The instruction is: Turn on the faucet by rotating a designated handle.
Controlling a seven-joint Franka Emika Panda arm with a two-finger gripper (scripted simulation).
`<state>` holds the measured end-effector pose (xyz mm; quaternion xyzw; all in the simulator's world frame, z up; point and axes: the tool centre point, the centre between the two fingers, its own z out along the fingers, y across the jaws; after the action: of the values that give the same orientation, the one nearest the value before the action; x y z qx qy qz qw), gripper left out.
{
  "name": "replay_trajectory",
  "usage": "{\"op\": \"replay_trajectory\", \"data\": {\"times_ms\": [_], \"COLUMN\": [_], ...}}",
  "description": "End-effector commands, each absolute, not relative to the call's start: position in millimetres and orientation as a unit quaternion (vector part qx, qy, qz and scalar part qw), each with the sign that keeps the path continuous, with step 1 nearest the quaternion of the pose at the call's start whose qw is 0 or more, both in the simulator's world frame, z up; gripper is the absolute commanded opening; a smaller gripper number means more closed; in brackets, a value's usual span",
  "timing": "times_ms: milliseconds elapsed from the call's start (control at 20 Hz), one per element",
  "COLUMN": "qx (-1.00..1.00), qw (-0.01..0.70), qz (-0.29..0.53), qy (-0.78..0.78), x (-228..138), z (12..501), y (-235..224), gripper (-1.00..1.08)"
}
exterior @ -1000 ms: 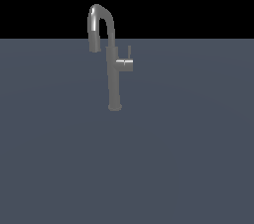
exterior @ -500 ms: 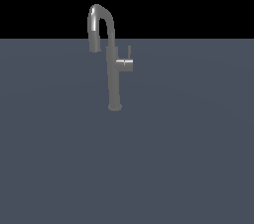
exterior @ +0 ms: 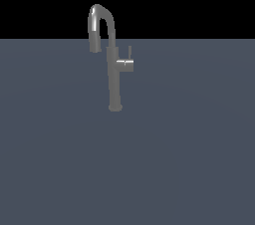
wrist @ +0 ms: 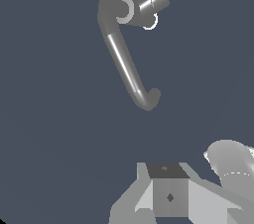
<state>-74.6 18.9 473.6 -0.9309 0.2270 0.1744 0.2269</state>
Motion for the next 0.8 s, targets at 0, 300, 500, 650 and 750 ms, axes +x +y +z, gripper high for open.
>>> {"op": "replay_trajectory", "data": {"times_ms": [0, 300, 500, 650, 750], "qx": [-0.916, -0.873, -0.838, -0.810, -0.789], "qw": [0.248, 0.299, 0.332, 0.357, 0.373], "qz": [0.194, 0.243, 0.276, 0.300, 0.316], "qy": [0.248, 0.298, 0.332, 0.357, 0.372], "x": [-59.3, -23.6, -0.6, 15.5, 25.8], "z": [466.6, 445.7, 428.6, 414.4, 404.2], "y": [16.9, 10.7, 5.6, 1.5, -1.2], "gripper": [-1.00, -1.00, -1.00, -1.00, -1.00]}}
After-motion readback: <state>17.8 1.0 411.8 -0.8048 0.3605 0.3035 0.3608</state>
